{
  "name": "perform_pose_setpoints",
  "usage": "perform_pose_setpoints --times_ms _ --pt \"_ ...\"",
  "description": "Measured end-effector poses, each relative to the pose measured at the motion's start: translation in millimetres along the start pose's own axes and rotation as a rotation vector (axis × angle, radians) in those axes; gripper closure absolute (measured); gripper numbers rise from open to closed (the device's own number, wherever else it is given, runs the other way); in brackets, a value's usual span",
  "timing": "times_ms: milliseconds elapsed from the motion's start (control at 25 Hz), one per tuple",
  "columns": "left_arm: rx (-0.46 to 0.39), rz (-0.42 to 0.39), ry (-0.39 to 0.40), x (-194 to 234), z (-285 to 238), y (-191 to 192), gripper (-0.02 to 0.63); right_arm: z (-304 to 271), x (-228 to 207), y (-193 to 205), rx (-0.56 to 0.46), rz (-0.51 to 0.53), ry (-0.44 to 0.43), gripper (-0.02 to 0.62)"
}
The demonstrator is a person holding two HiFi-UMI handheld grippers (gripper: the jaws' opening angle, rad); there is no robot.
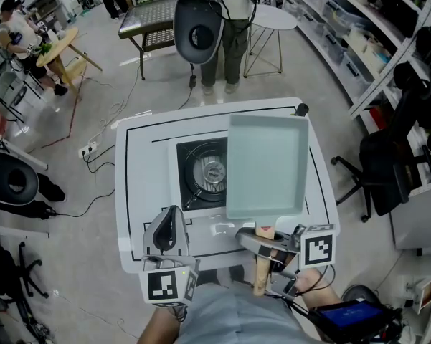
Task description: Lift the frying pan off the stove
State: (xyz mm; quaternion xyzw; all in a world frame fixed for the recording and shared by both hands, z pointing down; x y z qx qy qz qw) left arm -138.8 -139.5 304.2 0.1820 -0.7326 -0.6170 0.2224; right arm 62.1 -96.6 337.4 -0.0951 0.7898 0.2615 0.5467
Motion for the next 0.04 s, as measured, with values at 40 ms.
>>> perform_pose_setpoints --times_ms 40 --pt "-0.001 0.000 0.001 0.2 0.3 -0.5 0.588 -0.2 0.8 0.4 0.000 0.001 0.001 0.485"
Point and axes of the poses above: the fingertips, and each gripper's own axes: z backward along the fingers, x to its left, y out of its underside, the point moved 7 cm from there along z, backward along the fingers, and after that the axes turned 11 degrees about y, right-handed, at the moved point
